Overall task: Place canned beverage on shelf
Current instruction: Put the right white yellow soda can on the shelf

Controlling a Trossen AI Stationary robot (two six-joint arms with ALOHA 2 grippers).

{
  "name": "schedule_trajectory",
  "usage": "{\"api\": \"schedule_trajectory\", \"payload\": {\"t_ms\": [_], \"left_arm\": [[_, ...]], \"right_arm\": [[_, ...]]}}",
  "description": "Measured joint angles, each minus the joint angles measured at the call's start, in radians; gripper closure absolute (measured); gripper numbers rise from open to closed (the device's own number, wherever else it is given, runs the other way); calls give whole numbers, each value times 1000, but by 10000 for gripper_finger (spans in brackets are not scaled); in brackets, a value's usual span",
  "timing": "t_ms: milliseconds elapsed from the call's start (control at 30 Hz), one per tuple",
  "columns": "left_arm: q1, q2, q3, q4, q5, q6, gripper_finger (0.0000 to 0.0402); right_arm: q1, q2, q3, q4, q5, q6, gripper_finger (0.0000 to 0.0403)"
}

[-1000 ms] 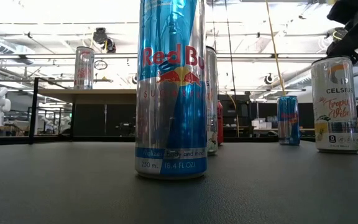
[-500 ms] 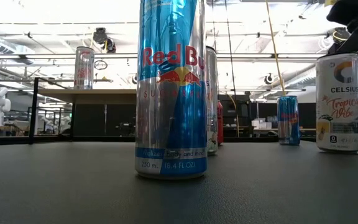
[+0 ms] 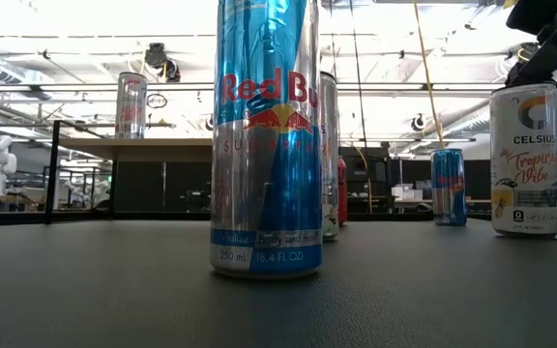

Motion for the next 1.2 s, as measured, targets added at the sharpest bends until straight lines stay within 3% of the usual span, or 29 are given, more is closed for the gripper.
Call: {"api": "schedule_trajectory", "payload": {"t_ms": [300, 800, 1200], "left_arm": [[0, 0, 0, 0, 0, 1, 401], [0, 0, 0, 0, 0, 1, 401], [0, 0, 0, 0, 0, -1, 401]], "right_arm": [[0, 0, 0, 49, -1, 31, 110], [0, 0, 0, 54, -1, 51, 23], [0, 6, 0, -51, -81, 53, 18]]}}
